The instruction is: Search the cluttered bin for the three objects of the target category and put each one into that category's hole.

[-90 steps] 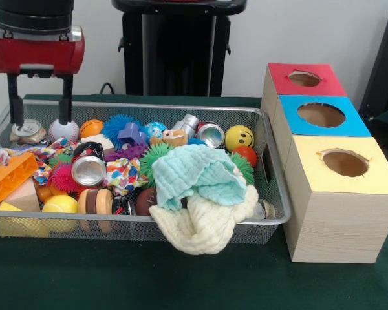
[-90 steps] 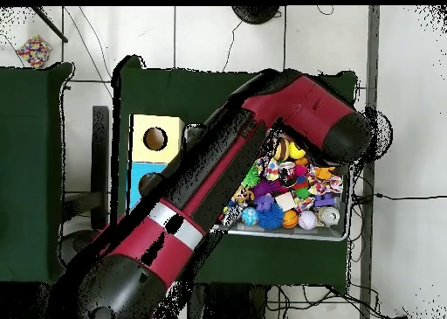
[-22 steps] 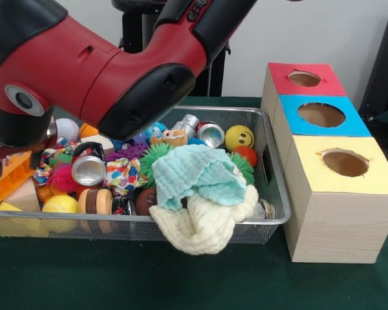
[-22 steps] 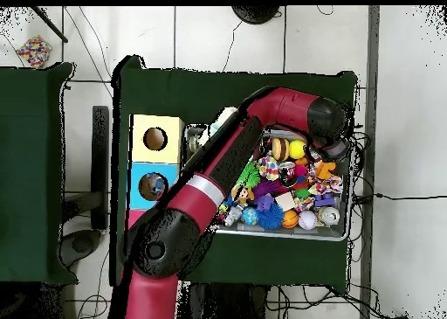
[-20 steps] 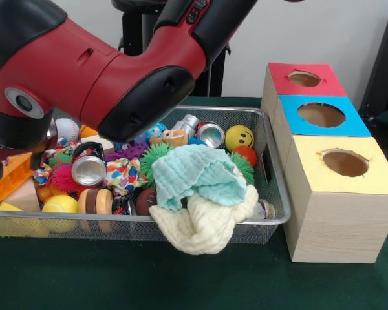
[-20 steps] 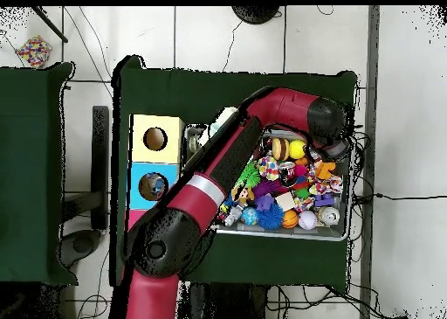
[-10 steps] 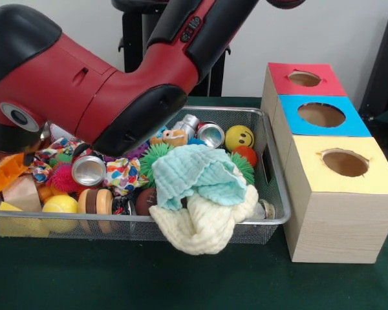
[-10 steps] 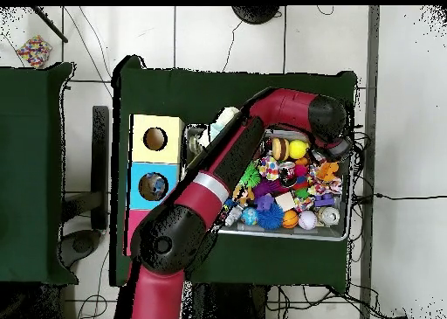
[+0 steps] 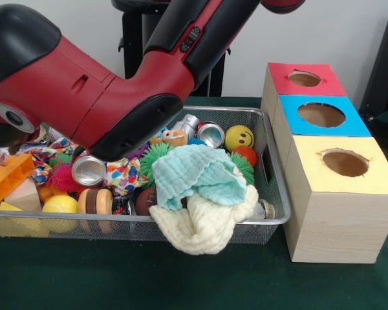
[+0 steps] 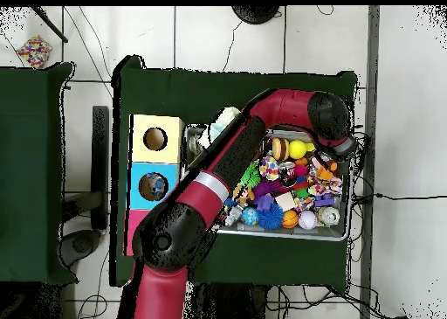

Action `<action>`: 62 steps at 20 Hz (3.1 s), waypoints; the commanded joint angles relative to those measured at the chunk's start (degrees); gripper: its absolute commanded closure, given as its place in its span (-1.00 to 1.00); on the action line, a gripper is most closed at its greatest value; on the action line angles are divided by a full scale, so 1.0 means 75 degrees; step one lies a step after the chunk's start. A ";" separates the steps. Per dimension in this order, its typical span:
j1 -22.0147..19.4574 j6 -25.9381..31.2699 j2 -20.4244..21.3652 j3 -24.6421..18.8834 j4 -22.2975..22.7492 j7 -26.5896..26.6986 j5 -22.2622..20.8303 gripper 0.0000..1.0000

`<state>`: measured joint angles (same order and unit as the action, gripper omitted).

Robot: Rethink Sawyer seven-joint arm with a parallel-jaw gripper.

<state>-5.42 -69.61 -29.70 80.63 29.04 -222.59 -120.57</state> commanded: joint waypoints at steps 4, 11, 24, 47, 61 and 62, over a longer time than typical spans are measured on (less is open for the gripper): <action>-0.0210 -0.0544 -0.0073 -0.0248 -0.0650 -0.0748 0.0508 -1.00; -0.0194 -0.0816 0.0359 -0.0980 -0.1002 -0.0738 0.1393 -1.00; -0.0344 -0.1460 0.0179 -0.0423 -0.1156 -0.0650 0.1117 -1.00; -0.0327 -0.1470 -0.0054 -0.0369 -0.0892 -0.0834 0.1161 -1.00; -0.0621 -0.0660 0.0023 0.0031 -0.0741 -0.3646 0.2154 -1.00; -0.0690 -0.0568 -0.0070 0.0187 -0.0798 -0.3893 0.2117 -1.00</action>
<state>-6.91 -74.66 -28.13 79.88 26.79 -224.57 -108.35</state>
